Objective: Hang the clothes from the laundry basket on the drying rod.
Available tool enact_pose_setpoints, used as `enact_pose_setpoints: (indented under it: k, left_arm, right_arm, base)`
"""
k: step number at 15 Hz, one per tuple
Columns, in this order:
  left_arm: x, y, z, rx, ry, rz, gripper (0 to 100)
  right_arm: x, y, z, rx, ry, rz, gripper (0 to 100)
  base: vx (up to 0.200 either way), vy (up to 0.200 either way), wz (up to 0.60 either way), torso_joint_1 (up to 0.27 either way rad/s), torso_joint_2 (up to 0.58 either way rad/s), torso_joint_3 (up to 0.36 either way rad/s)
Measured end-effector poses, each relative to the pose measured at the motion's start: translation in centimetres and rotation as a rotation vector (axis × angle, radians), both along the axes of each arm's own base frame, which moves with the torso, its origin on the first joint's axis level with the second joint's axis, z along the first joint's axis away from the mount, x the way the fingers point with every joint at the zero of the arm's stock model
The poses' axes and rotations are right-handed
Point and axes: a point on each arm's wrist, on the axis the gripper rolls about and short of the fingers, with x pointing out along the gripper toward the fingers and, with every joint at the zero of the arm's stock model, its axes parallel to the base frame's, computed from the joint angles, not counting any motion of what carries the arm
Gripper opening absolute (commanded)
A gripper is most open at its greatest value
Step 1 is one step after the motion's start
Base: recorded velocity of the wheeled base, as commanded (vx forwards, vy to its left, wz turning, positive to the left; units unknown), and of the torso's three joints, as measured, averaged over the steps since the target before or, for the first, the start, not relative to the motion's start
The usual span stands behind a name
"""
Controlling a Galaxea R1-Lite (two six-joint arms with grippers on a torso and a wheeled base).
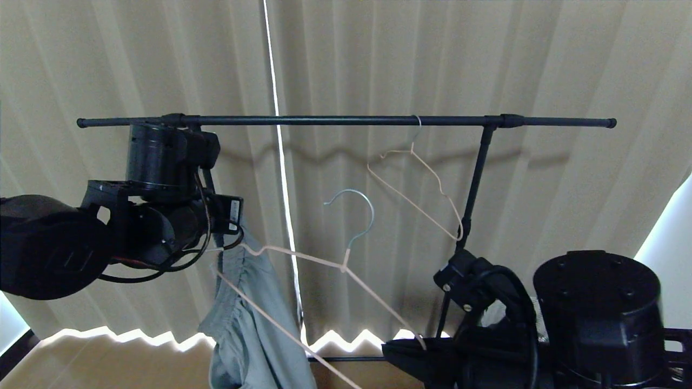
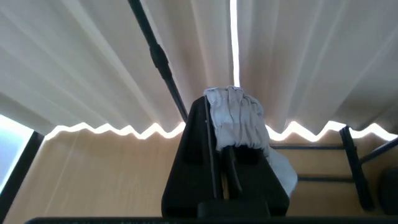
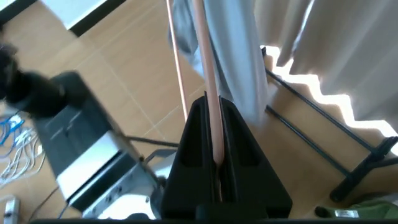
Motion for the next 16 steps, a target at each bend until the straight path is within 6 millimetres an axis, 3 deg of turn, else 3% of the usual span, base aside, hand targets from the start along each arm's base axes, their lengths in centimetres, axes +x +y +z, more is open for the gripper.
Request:
enact_pose_setpoints:
  k: [6, 12, 16]
  left_arm:
    - [-0.3, 1.2, -0.7, 0.088, 0.026, 0.045, 0]
    - [-0.3, 2.4, -1.1, 0.117, 0.045, 0.086, 0]
    - [-1.3, 2.2, -2.0, 0.182, 0.067, 0.122, 0]
  right_arm:
    - [1.9, 2.1, -0.3, -0.023, -0.021, -0.132, 0]
    - [2.0, 1.9, -0.4, -0.027, -0.022, -0.191, 0]
    - [2.7, 2.1, -0.1, -0.018, -0.032, -0.214, 0]
  base:
    - [0.000, 0.000, 0.00, 0.000, 0.00, 0.000]
    - [0.000, 0.000, 0.00, 0.000, 0.00, 0.000]
    - [0.000, 0.000, 0.00, 0.000, 0.00, 0.000]
